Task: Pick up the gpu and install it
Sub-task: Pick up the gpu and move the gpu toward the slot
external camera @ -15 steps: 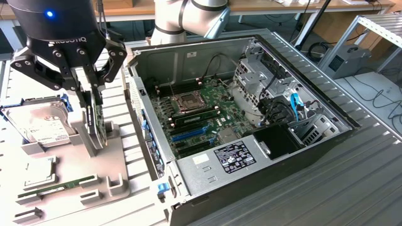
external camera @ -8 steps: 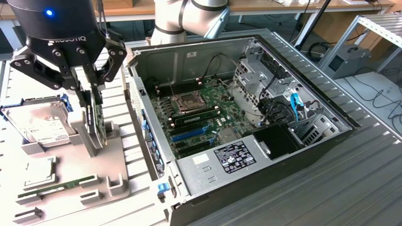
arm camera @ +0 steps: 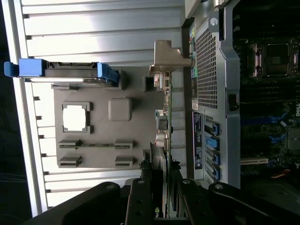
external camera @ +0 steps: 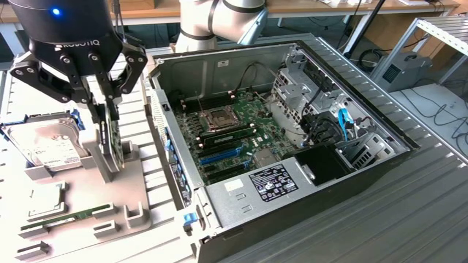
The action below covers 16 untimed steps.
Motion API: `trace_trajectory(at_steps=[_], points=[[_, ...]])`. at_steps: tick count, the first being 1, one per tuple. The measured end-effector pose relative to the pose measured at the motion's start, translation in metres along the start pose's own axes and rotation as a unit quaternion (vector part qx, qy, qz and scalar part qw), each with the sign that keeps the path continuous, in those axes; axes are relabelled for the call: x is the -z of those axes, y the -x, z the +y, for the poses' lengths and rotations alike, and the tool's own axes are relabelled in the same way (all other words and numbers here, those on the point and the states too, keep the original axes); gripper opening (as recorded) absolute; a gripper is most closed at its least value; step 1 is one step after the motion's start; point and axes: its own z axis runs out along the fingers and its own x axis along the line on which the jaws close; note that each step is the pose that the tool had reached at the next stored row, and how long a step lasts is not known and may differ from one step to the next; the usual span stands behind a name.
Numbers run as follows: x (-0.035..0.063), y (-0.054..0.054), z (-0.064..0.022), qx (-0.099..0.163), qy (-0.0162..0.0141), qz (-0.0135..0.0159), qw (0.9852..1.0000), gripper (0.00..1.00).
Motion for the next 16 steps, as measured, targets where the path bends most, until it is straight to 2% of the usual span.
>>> trace_trajectory(at_steps=[16], points=[[0.0095, 0.0003, -0.0004, 0.000, 0.0000, 0.0000, 1.0000, 0.26]])
